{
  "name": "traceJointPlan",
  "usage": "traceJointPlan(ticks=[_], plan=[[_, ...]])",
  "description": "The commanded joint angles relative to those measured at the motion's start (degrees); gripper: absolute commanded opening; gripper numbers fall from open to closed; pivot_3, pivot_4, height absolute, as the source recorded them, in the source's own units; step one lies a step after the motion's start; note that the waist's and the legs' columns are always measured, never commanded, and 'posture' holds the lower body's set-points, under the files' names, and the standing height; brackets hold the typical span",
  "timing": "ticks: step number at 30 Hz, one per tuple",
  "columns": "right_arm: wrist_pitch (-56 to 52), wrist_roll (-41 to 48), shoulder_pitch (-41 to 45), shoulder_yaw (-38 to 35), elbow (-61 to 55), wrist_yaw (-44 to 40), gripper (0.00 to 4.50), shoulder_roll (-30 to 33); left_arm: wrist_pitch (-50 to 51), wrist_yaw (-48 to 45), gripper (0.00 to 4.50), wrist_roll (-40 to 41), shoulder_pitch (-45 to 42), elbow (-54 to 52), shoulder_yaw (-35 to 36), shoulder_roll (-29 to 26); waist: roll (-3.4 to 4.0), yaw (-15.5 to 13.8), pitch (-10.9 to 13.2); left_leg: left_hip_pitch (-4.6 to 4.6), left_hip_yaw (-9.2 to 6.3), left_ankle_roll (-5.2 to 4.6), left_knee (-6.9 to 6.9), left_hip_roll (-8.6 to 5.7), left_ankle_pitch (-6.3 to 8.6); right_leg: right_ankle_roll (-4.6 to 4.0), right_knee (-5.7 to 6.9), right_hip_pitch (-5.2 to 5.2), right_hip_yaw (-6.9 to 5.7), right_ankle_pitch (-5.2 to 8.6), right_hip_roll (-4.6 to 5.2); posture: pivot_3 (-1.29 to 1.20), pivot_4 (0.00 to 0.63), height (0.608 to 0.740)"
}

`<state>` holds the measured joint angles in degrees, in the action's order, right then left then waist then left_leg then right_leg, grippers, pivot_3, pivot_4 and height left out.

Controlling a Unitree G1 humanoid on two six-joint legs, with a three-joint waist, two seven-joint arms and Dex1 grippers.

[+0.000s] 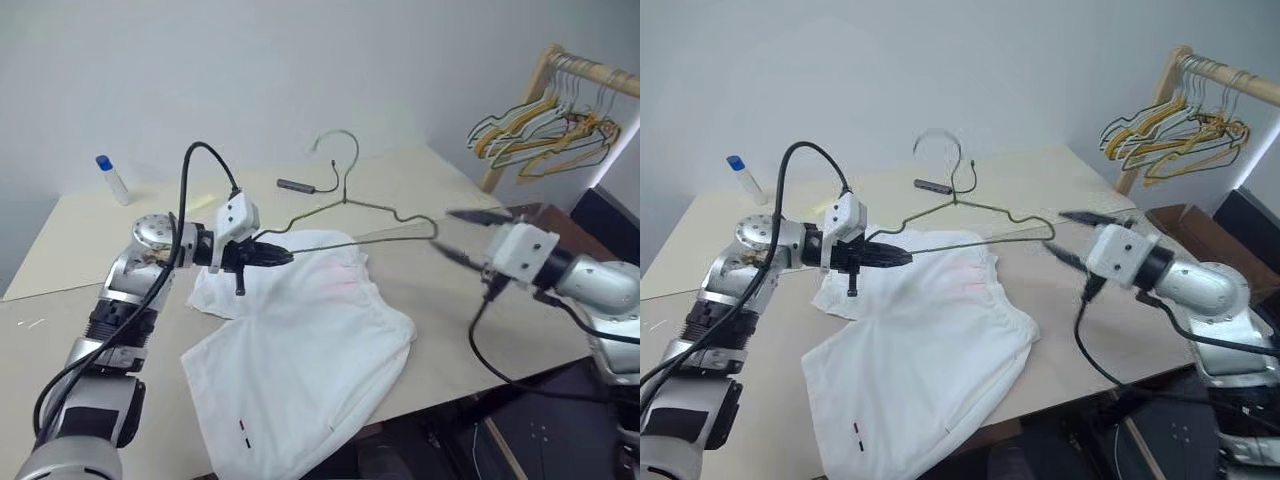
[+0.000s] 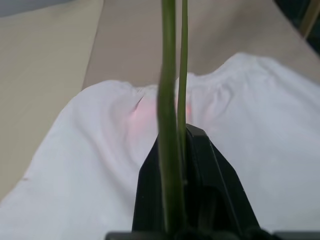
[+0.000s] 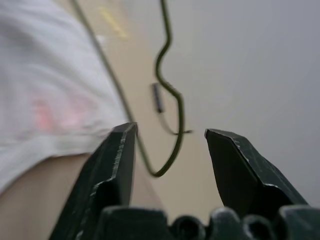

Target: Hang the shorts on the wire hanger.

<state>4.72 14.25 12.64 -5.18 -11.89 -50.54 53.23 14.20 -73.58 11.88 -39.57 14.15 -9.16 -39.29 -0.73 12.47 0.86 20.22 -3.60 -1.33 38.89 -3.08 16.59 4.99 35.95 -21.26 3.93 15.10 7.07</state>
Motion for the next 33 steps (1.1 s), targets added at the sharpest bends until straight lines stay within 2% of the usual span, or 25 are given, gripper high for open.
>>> traceJointPlan(ticks=[1, 4, 9, 12, 14, 15, 21, 27, 28, 33], plan=[[-13.13, 12.45, 0.56, -2.84, -4.85, -6.93, 3.68, 3.51, -8.12, 0.31, 0.00, -2.61, 0.92, -0.78, -0.28, -0.37, 0.00, -0.24, 0.00, 0.00, 0.00, 0.00, 0.02, 0.00, 0.00, 0.00, -0.01, 0.00, 0.01, 0.00, 0.00, -0.21, 0.000, 0.740], [-23.01, 13.28, 7.17, 2.00, -1.96, -10.67, 4.48, 5.86, -10.23, 0.98, 0.00, -2.47, 2.35, -3.14, -0.57, 1.36, 0.00, -1.01, 0.01, -0.01, 0.01, -0.01, 0.08, -0.01, 0.00, 0.02, 0.01, 0.03, 0.02, -0.02, 0.07, -0.20, 0.000, 0.740], [-30.06, 7.22, 16.73, 10.50, 2.18, -12.54, 4.48, 4.91, -8.53, 1.14, 0.00, -1.70, 3.84, -7.55, -0.81, 2.79, 0.00, -1.94, 0.01, 0.09, 0.01, -0.02, 0.03, 0.01, 0.02, 0.02, -0.01, -0.13, 0.00, -0.02, 0.05, -0.19, 0.000, 0.740], [-32.47, 2.85, 20.69, 16.03, 3.86, -14.07, 4.48, 4.26, -7.62, 1.52, 0.00, -1.47, 4.10, -8.66, -0.73, 3.26, 0.01, -2.20, 0.01, 0.45, 0.03, -0.03, 0.08, -0.07, 0.03, 0.02, 0.12, -0.57, 0.02, -0.02, 0.12, -0.18, 0.000, 0.740], [-34.26, -1.20, 23.82, 19.91, 6.19, -12.99, 4.13, 2.54, -7.47, 1.53, 0.00, -1.45, 4.20, -8.99, -0.65, 3.23, 0.01, -2.60, 0.01, 1.00, 0.00, 0.02, 0.31, -0.10, -0.01, 0.02, 0.28, -1.13, -0.01, -0.05, 0.13, -0.18, 0.000, 0.740], [-34.43, -1.99, 24.87, 20.68, 7.08, -13.19, 3.96, 2.00, -7.35, 1.51, 0.00, -1.46, 4.34, -9.23, -0.62, 3.14, 0.01, -2.33, 0.01, 0.99, -0.01, 0.02, 0.31, -0.13, -0.01, 0.02, 0.30, -1.14, -0.01, -0.05, 0.17, -0.17, 0.000, 0.740], [-34.60, -2.30, 27.63, 20.85, 6.04, -16.99, 2.05, 0.76, -8.45, 0.65, 0.00, -2.39, 4.85, -9.69, -1.26, 2.33, 0.02, -2.29, 0.01, 0.97, 0.01, 0.02, 0.29, -0.15, -0.01, 0.04, 0.28, -1.13, 0.00, -0.07, 0.16, -0.18, 0.000, 0.740], [-34.09, -4.58, 26.29, 22.10, 5.20, -18.30, 0.04, 0.60, -8.27, 0.62, 0.00, -2.01, 3.53, -9.02, -1.56, 3.20, 0.02, -2.29, 0.01, 0.97, 0.01, 0.01, 0.30, -0.18, -0.01, 0.05, 0.29, -1.11, -0.01, -0.08, 0.18, -0.18, 0.000, 0.740], [-34.17, -4.67, 26.15, 21.87, 5.22, -18.35, 0.04, 0.43, -8.37, 0.55, 0.00, -1.94, 3.32, -8.80, -1.54, 3.22, 0.02, -2.28, 0.01, 0.96, 0.00, 0.01, 0.30, -0.17, -0.01, 0.05, 0.28, -1.11, -0.02, -0.08, 0.16, -0.18, 0.000, 0.740], [-35.77, -2.64, 24.15, 18.81, 4.34, -18.19, 0.00, 0.58, -11.35, -3.37, 1.39, 0.69, 3.51, -6.87, -0.15, 2.77, 0.02, -2.20, 0.01, 0.96, 0.00, 0.02, 0.30, -0.18, -0.01, 0.05, 0.28, -1.11, -0.02, -0.08, 0.18, -0.18, 0.000, 0.740]])
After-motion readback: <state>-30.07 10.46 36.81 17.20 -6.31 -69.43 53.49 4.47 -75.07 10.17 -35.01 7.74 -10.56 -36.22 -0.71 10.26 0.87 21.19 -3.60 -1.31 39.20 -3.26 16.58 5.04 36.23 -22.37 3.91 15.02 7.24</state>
